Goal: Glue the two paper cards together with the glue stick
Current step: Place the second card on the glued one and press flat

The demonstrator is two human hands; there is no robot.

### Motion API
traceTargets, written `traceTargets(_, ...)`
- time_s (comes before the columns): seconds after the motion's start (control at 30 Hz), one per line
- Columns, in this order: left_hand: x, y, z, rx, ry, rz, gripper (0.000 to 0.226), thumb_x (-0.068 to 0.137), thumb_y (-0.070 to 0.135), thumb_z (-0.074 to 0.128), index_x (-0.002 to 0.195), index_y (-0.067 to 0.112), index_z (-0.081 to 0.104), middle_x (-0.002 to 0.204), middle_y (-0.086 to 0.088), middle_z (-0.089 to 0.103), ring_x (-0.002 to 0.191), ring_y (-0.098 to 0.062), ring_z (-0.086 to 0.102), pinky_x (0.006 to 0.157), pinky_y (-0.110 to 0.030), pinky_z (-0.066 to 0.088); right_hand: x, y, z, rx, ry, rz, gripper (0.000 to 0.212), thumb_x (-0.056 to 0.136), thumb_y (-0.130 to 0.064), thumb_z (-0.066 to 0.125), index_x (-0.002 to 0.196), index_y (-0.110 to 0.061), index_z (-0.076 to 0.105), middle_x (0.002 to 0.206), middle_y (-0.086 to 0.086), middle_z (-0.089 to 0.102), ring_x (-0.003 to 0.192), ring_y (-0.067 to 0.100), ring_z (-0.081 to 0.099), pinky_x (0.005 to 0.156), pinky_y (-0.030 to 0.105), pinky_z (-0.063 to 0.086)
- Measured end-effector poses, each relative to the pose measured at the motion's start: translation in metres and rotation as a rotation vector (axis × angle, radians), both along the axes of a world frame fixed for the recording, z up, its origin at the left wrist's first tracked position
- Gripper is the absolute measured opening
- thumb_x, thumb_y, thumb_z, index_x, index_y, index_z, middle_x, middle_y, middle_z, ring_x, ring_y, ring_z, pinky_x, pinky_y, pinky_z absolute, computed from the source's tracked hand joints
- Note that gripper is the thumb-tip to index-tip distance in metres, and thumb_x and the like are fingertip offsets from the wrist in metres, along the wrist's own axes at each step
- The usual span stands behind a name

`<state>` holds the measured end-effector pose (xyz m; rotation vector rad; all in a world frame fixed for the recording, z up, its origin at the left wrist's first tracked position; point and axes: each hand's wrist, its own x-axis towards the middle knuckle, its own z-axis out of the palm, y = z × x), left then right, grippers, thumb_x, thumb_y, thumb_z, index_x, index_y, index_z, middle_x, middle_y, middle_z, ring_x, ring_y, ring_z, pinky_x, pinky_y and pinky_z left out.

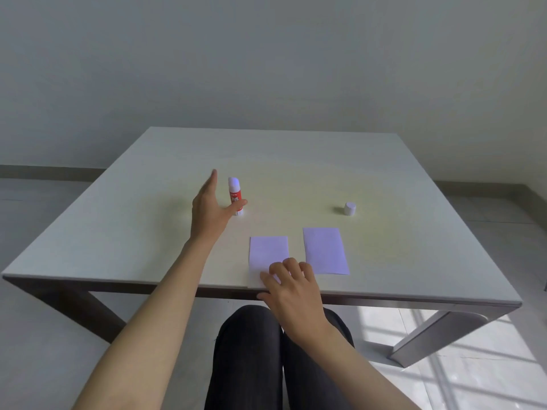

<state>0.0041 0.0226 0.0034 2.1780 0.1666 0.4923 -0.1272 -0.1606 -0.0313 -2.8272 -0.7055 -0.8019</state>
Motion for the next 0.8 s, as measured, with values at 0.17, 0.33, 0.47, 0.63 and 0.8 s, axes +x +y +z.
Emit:
traceTargets(0.17, -0.038, -0.016, 0.005, 0.004, -0.477, 0.073, 0.030, 0.088, 0.024, 0.057, 0.115, 0.012, 0.057, 0.111, -0.001, 0.057, 0.097, -0.014, 0.057, 0.081, -0.017, 0.044, 0.006, -0.006, 0.015, 0.325, 0.003, 0.014, 0.025, 0.052, 0.014, 0.063, 0.064, -0.008, 0.059, 0.061, 0.004, 0.054, 0.053, 0.025, 0.046, 0.044, 0.027, 0.036)
traceTargets(0.33, -0.068, -0.054, -0.001, -0.128, -0.214, -0.154, 0.007, 0.087, 0.019, 0.059, 0.084, 0.021, 0.065, 0.079, 0.003, 0.069, 0.071, -0.012, 0.064, 0.065, -0.015, 0.047, 0.038, -0.034, 0.058, 1.178, 0.222, -0.238, 0.009, 0.084, -0.003, 0.057, 0.079, -0.008, 0.061, 0.074, 0.001, 0.065, 0.057, 0.016, 0.063, 0.053, 0.007, 0.043)
traceTargets(0.47, -0.072, -0.080, -0.002, -0.333, 0.012, -0.217, 0.011, 0.082, 0.021, 0.066, 0.072, 0.026, 0.067, 0.068, 0.008, 0.072, 0.064, -0.008, 0.069, 0.066, -0.023, 0.053, 0.044, -0.049, 0.068, 1.755, 0.542, -0.171, 0.006, 0.085, 0.000, 0.059, 0.080, 0.002, 0.056, 0.081, 0.021, 0.067, 0.053, 0.023, 0.065, 0.055, 0.025, 0.058)
traceTargets(0.63, -0.070, -0.100, 0.006, -0.539, 0.097, -0.197, 0.019, 0.084, 0.019, 0.063, 0.069, 0.030, 0.069, 0.067, 0.015, 0.073, 0.067, -0.003, 0.071, 0.059, -0.020, 0.048, 0.030, -0.050, 0.063, 1.984, 0.712, -0.096, 0.013, 0.084, 0.004, 0.059, 0.077, -0.004, 0.051, 0.082, 0.026, 0.064, 0.059, 0.030, 0.064, 0.059, 0.028, 0.060)
traceTargets(0.8, -0.070, -0.108, 0.005, -0.641, 0.169, -0.183, 0.016, 0.081, 0.027, 0.062, 0.068, 0.027, 0.071, 0.070, 0.011, 0.076, 0.069, -0.007, 0.073, 0.061, -0.021, 0.047, 0.028, -0.057, 0.056, 1.995, 0.695, -0.117, 0.013, 0.084, 0.004, 0.059, 0.077, -0.004, 0.051, 0.079, 0.024, 0.066, 0.058, 0.028, 0.065, 0.061, 0.031, 0.061)
